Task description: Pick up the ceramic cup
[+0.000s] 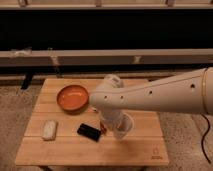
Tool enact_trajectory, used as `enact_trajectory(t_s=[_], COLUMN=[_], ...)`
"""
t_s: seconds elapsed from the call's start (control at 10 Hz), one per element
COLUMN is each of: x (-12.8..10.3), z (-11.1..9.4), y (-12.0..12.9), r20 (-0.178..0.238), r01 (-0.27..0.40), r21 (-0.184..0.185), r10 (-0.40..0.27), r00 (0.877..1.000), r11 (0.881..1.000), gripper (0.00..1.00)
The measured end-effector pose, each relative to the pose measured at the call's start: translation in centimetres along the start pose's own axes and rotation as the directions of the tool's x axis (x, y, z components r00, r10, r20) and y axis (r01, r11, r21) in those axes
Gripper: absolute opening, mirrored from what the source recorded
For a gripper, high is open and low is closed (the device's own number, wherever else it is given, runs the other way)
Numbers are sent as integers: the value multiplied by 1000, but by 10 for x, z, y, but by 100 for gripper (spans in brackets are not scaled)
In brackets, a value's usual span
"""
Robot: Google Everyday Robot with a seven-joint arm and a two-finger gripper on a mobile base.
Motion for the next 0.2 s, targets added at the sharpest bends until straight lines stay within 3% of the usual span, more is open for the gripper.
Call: enact_trajectory(t_s=[0.2], x=[-5], z=[-10], y=[5], r20=[-5], r01=[41], r21=[1], r10=[-41], r00=[999], r11=[999], gripper=[0])
